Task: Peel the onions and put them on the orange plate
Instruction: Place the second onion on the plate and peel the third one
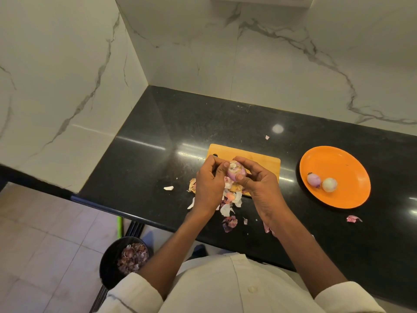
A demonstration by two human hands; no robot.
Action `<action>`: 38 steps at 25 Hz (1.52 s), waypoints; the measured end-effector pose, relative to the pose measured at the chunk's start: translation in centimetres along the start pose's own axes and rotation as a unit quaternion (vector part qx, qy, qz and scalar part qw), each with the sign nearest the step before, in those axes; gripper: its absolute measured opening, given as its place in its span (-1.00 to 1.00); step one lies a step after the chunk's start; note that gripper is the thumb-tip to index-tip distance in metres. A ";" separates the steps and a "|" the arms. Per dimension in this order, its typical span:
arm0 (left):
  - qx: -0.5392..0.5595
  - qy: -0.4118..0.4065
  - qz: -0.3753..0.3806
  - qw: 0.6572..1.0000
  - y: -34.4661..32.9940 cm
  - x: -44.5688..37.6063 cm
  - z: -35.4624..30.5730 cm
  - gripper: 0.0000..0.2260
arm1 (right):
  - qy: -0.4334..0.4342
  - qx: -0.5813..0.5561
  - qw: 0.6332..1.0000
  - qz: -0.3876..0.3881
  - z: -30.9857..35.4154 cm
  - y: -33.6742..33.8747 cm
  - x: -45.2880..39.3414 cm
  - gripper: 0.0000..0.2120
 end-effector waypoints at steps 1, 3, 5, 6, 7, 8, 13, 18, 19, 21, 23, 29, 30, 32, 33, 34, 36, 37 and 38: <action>-0.019 -0.008 -0.001 1.000 0.0 0.0 -0.1 -0.86 | 0.000 0.000 1.000 0.001 0.0 0.0 -0.1 -0.61; -0.038 -0.030 0.006 0.999 0.2 0.1 -0.1 -0.87 | -0.003 -0.005 1.000 0.001 0.0 0.1 -0.1 -0.64; -0.036 -0.044 0.018 0.998 0.3 0.2 -0.1 -0.89 | -0.001 -0.011 1.000 0.001 0.3 0.2 -0.2 -0.65; -0.034 -0.045 0.018 0.998 0.2 0.2 -0.3 -0.90 | 0.001 -0.014 1.000 0.004 0.4 0.2 -0.2 -0.64; -0.035 -0.044 0.014 0.998 0.2 0.2 -0.4 -0.92 | 0.003 -0.012 1.000 0.006 0.4 0.1 -0.3 -0.63; -0.039 -0.043 0.009 0.998 0.0 0.3 -0.5 -0.93 | 0.007 -0.009 1.000 0.008 0.5 0.1 -0.3 -0.63; -0.026 0.018 -0.043 0.999 -0.1 0.2 -0.9 -0.91 | -0.039 -0.161 0.983 0.075 -0.1 -0.8 0.2 -0.53; -0.047 -0.026 -0.057 0.997 0.5 0.3 -1.5 -0.93 | -0.076 -0.132 0.985 0.085 -0.2 -0.8 0.1 -0.56; -0.052 -0.038 -0.046 0.997 0.4 0.2 -1.6 -0.94 | -0.076 -0.121 0.987 0.072 -0.1 -0.6 0.1 -0.56; -0.054 -0.039 -0.038 0.997 0.3 0.2 -1.6 -0.95 | -0.075 -0.121 0.988 0.060 -0.1 -0.6 0.1 -0.56; -0.025 0.000 -0.056 0.998 0.2 0.4 -1.3 -0.94 | -0.080 -0.136 0.986 0.058 -0.1 -0.8 0.1 -0.60; 0.102 0.095 -0.073 0.988 0.6 0.4 0.6 -0.88 | -0.107 -0.192 0.975 0.034 -0.3 -0.4 0.2 -0.65; 0.088 0.094 -0.059 0.990 0.7 0.6 0.8 -0.82 | -0.103 -0.190 0.976 0.029 -0.2 -0.5 0.2 -0.65; 0.054 0.089 -0.036 0.994 0.8 0.9 1.1 -0.78 | -0.091 -0.174 0.981 0.014 0.0 -0.6 0.3 -0.66; 0.045 0.084 -0.029 0.995 0.9 1.0 1.0 -0.79 | -0.084 -0.159 0.984 0.007 0.0 -0.6 0.4 -0.65; 0.042 0.078 -0.021 0.996 1.0 0.9 0.7 -0.81 | -0.079 -0.143 0.987 0.002 0.0 -0.5 0.4 -0.65; 0.040 0.050 0.004 0.998 1.2 0.6 0.0 -0.83 | -0.070 -0.117 0.991 0.004 -0.1 -0.4 0.4 -0.63; 0.041 0.033 0.021 0.998 1.3 0.6 -0.2 -0.82 | -0.065 -0.109 0.992 0.006 -0.1 -0.4 0.5 -0.63; 0.045 0.018 0.037 0.998 1.5 0.5 -0.4 -0.82 | -0.060 -0.101 0.993 0.006 -0.1 -0.3 0.5 -0.63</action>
Point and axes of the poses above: each hand's wrist, its own x-axis away from the middle knuckle, its own y-axis out of the back of the hand, z = x × y, the point moved 2 cm from there along -x, towards the middle knuckle, and after that the axes turned 11 degrees about -y, right-handed, at the moved point
